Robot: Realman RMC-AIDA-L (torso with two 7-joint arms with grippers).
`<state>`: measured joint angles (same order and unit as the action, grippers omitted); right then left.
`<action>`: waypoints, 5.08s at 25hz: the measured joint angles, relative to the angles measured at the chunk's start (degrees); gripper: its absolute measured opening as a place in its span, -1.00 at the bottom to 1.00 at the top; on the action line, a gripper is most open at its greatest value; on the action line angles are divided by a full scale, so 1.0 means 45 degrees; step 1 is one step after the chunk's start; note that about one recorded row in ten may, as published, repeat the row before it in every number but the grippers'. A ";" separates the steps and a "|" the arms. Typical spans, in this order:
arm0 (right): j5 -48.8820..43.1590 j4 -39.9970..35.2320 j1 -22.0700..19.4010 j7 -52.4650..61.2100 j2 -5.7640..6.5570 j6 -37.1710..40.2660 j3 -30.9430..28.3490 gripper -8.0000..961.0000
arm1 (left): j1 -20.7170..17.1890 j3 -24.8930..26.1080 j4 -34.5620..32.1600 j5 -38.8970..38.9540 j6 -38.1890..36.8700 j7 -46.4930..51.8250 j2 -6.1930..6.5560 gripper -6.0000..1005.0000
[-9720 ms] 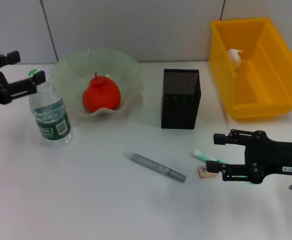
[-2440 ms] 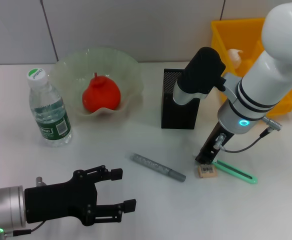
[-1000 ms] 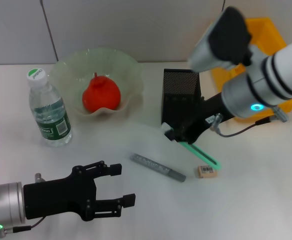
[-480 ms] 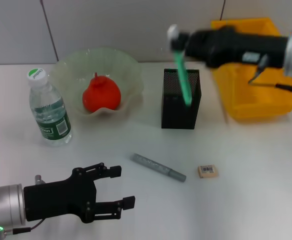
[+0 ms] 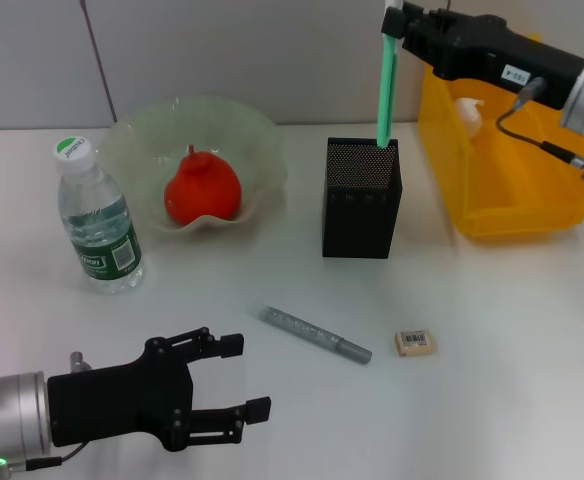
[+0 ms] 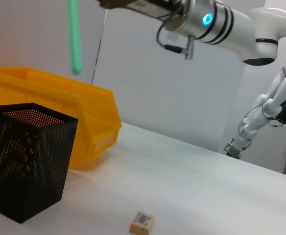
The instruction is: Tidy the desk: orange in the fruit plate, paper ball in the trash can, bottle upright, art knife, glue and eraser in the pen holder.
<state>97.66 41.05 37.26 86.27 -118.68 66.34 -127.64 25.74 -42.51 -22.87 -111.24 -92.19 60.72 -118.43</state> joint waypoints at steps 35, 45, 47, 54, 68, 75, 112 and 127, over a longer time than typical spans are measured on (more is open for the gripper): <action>0.0897 -0.3701 0.1208 -0.3680 -0.0112 -0.1956 0.0137 -0.61 | -0.0266 -0.0008 0.0121 0.0005 -0.0102 -0.0248 0.0011 0.71; 0.0899 -0.3772 0.1186 -0.3683 -0.0112 -0.1971 0.0466 -0.37 | -0.0331 -0.0007 0.0121 -0.0058 -0.0178 -0.0251 0.0049 0.71; 0.0898 -0.3771 0.1152 -0.3683 -0.0114 -0.1959 0.0465 -0.25 | -0.0333 -0.0008 0.0121 -0.0059 -0.0178 -0.0252 0.0050 0.72; 0.1334 -0.3677 0.1003 -0.3683 -0.0128 -0.1534 0.0456 0.34 | -0.0329 -0.0008 0.0121 -0.0067 -0.0178 -0.0252 0.0050 0.71; 0.2016 0.0180 -0.0286 -0.0885 0.0021 0.3602 0.0461 0.52 | -0.0407 0.0041 0.0120 -0.0087 -0.0112 -0.0272 0.0048 0.71; -0.3320 0.3344 0.0964 0.4135 0.0331 0.3678 0.1962 0.52 | -0.0463 0.0089 0.0121 -0.0087 -0.0101 -0.0269 0.0069 0.71; -1.2117 -0.1026 0.6968 1.2144 -0.0265 0.1546 0.8564 0.51 | -0.0803 0.0022 0.0115 -0.0106 -0.0061 -0.0153 0.0053 0.71; -1.1791 -0.1349 0.6937 1.2380 -0.0268 0.1068 0.9381 0.51 | -0.0838 -0.0008 0.0122 -0.0105 -0.0030 -0.0261 0.0062 0.71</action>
<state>44.60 34.98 68.48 141.98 -119.88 71.14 -85.42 21.97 -42.54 -22.32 -111.71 -92.33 59.55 -118.15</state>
